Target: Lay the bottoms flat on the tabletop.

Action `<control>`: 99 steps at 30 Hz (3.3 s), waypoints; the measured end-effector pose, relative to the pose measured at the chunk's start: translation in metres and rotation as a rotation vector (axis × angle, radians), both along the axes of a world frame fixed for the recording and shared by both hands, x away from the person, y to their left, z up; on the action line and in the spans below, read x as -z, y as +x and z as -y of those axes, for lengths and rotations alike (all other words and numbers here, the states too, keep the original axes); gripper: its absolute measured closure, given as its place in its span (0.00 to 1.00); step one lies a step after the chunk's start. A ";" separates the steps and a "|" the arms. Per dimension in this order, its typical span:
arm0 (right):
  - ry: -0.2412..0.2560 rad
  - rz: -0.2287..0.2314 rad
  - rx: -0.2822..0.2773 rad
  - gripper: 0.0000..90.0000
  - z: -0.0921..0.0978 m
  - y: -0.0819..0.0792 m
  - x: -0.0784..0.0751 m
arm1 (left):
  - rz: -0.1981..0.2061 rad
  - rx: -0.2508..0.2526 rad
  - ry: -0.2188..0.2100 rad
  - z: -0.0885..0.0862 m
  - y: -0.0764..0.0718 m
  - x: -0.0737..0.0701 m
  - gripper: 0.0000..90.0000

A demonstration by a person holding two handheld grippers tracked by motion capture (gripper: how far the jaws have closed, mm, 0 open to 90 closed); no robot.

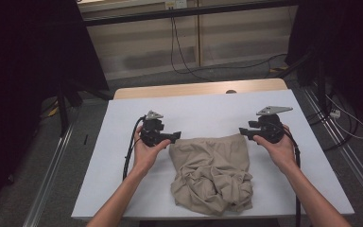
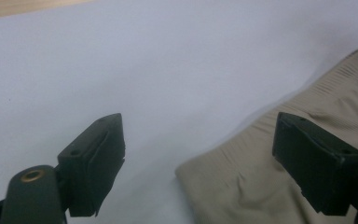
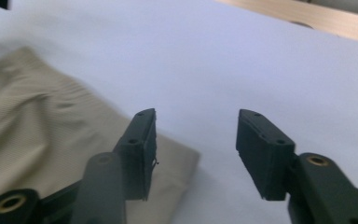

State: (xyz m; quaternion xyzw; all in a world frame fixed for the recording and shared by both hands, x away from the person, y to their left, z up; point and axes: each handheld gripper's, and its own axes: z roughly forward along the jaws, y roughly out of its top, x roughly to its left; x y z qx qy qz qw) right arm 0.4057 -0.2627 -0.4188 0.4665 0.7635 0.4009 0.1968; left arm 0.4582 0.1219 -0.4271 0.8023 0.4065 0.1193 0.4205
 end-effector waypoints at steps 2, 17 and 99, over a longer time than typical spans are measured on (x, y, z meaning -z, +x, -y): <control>0.020 -0.015 0.007 0.60 0.002 0.004 0.006 | -0.021 -0.009 -0.008 -0.001 0.002 0.005 0.21; 0.010 -0.152 -0.022 0.74 0.002 0.006 0.041 | -0.127 0.003 -0.009 -0.027 0.011 0.020 0.57; 0.206 0.414 -0.021 0.96 -0.003 0.020 -0.168 | 0.335 0.043 -0.244 -0.031 0.018 -0.180 0.97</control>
